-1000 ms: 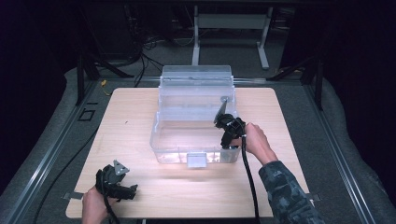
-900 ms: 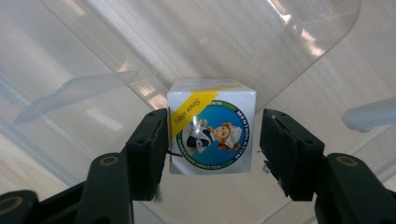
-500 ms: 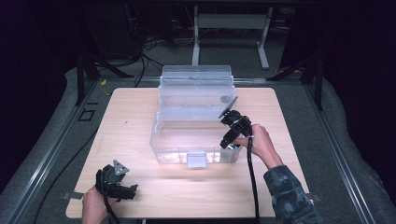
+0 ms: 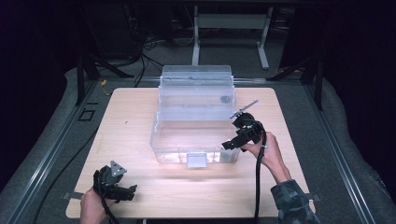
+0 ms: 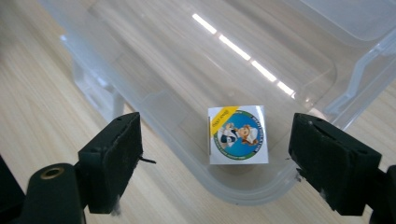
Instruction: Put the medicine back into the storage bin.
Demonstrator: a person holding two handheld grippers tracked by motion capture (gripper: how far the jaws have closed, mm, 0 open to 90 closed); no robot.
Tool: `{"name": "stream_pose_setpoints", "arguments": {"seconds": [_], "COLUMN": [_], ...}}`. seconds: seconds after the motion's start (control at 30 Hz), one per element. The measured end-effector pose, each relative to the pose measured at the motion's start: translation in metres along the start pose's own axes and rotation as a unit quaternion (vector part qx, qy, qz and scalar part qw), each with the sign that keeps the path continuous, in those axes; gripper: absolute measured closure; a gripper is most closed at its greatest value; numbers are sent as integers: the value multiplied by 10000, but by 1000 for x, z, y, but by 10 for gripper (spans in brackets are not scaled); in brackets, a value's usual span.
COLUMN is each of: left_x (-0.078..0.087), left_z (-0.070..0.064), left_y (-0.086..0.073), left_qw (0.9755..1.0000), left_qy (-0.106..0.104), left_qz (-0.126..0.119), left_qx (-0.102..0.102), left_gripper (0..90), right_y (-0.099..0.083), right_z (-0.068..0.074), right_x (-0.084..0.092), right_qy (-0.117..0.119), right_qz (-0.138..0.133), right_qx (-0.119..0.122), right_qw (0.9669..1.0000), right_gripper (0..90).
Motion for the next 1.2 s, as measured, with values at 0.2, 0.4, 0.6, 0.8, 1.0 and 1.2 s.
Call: {"name": "stream_pose_setpoints", "arguments": {"seconds": [0.2,0.4,0.6,0.8,1.0,1.2], "left_x": [5,9,7,10,12,22], "left_z": [1,0,0,-3,-2,4], "left_y": [-6,-5,-4,2,9,24], "left_qw": [9999,9995,9991,9992,9989,9971], "left_qy": [16,-144,-283,-296,-340,-648], "left_qz": [-69,-230,-247,-264,-317,-377], "left_qx": [156,152,200,102,113,110], "left_gripper": [21,19,9,12,3,3], "right_y": [-19,-30,-37,-42,-36,-30], "right_z": [4,2,13,18,16,17], "right_x": [0,-2,-12,-12,-9,-4], "right_qy": [300,314,497,509,354,235], "right_qz": [-332,-565,-619,-792,-851,-986], "right_qx": [-105,-165,-80,-42,37,172], "right_qw": [9989,9978,9968,9955,9957,9947], "right_gripper": [183,192,194,201,206,257]}}
Point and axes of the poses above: each handheld gripper's, and its own axes: x roughly backward along the jaws, y roughly out of its top, z roughly to its left, the point moved 2 cm from there along -x, roughly forward along the jaws, and after that the axes turned 13 degrees about -y, right-handed, at the moved point
